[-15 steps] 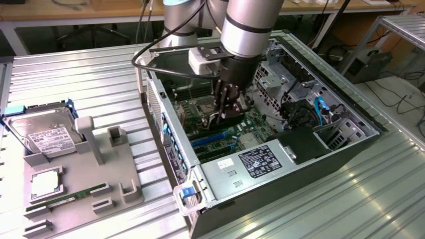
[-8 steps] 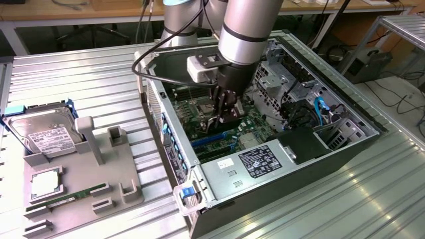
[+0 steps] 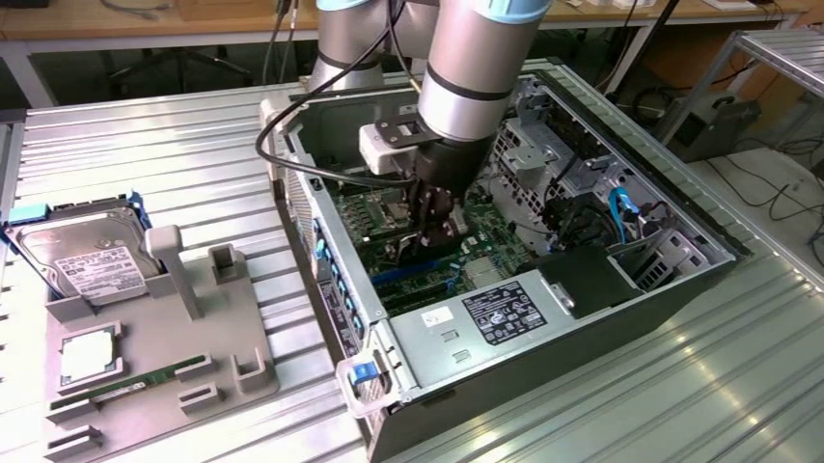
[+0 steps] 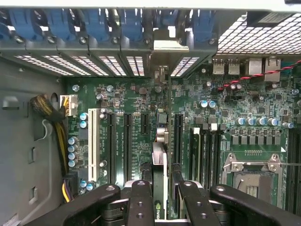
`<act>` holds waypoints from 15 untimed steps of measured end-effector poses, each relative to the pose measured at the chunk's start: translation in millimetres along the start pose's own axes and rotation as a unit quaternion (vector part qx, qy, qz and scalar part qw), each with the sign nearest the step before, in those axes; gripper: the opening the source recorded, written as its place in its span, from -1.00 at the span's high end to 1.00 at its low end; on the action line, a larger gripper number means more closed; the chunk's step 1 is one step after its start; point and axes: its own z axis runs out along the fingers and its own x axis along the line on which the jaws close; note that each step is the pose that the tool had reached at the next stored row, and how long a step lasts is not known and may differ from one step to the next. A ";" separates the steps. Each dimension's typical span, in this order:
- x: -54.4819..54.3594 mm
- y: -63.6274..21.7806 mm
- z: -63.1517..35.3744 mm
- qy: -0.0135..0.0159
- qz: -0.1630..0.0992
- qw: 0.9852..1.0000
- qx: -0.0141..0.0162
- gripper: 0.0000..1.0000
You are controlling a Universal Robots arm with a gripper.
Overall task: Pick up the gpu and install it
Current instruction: 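Insert the gpu into the slot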
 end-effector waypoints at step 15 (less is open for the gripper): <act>1.7 3.1 5.7 -0.004 -0.002 1.000 -0.001 0.47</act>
